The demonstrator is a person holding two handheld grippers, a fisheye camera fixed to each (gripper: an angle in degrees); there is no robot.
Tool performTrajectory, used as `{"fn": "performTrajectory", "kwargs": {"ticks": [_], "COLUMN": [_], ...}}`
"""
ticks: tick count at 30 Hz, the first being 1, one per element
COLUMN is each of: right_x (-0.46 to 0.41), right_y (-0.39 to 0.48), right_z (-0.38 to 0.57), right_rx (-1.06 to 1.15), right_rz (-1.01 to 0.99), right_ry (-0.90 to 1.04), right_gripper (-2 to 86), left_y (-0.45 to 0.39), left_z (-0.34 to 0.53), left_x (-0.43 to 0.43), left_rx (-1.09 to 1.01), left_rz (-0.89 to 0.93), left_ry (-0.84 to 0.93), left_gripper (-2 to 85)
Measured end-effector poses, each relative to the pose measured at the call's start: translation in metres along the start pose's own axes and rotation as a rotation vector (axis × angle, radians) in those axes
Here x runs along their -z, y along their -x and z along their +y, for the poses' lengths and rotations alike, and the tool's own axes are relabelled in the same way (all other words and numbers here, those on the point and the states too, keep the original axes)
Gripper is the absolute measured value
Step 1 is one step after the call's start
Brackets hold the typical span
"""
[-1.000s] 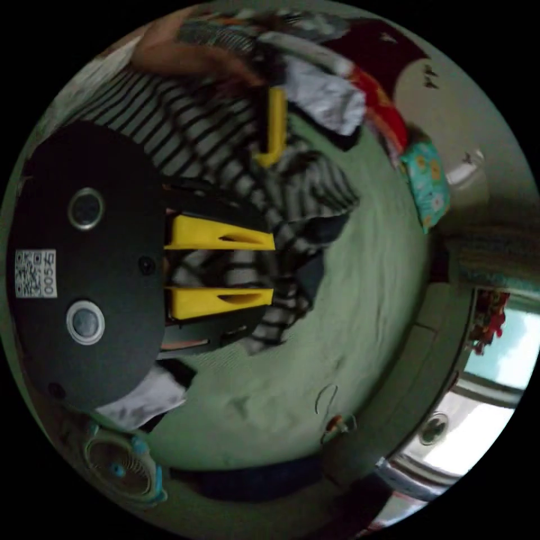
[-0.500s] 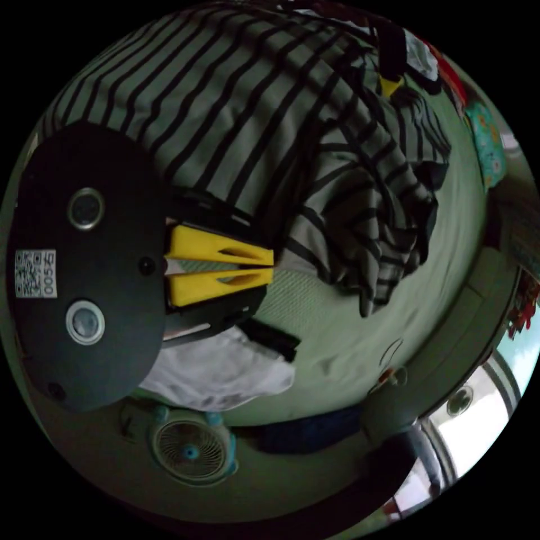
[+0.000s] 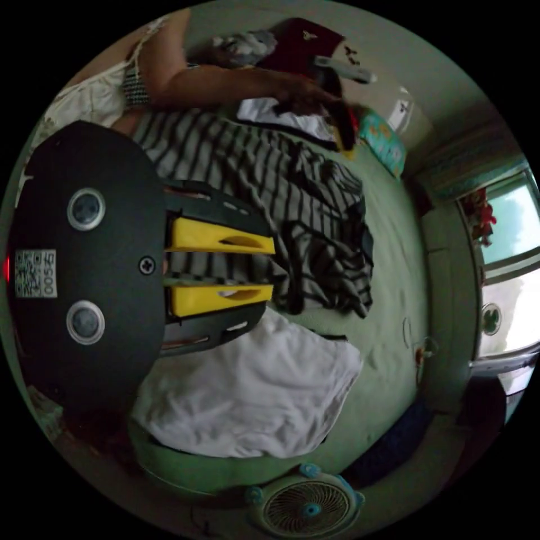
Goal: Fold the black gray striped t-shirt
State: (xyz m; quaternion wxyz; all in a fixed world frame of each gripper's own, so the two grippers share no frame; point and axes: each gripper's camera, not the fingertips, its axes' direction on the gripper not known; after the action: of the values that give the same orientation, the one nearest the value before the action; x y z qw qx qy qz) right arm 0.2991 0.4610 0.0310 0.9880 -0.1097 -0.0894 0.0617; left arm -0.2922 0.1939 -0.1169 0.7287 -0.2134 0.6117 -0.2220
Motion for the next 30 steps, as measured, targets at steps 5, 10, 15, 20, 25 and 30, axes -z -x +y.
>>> {"fn": "performTrajectory", "kwargs": {"ticks": [5, 10, 15, 20, 25, 30], "right_x": [0.039, 0.059, 0.056, 0.055, 0.044, 0.032], "right_y": [-0.006, -0.024, -0.049, -0.075, -0.101, -0.133], "right_z": [0.084, 0.155, 0.218, 0.249, 0.266, 0.272], "right_rx": [-0.016, -0.100, -0.141, -0.224, -0.313, -0.438], "right_rz": [0.099, 0.074, 0.079, 0.077, 0.002, -0.158], "right_ry": [0.020, 0.049, 0.114, 0.135, 0.175, 0.199], "right_gripper": [8.9, 8.7, 8.6, 8.4, 7.6, 5.7], "left_y": [-0.028, 0.004, 0.067, 0.111, 0.131, 0.137], "left_z": [0.061, 0.154, 0.245, 0.301, 0.328, 0.345], "left_x": [0.083, 0.109, 0.120, 0.127, 0.118, 0.112], "left_rx": [-0.123, -0.102, 0.067, 0.155, 0.161, 0.144], "left_rz": [-0.131, -0.184, -0.239, -0.228, -0.047, -0.067], "left_ry": [-0.048, 0.092, 0.198, 0.296, 0.337, 0.363], "left_gripper": [9.5, 9.1, 7.8, 8.8, 10.5, 11.1]}}
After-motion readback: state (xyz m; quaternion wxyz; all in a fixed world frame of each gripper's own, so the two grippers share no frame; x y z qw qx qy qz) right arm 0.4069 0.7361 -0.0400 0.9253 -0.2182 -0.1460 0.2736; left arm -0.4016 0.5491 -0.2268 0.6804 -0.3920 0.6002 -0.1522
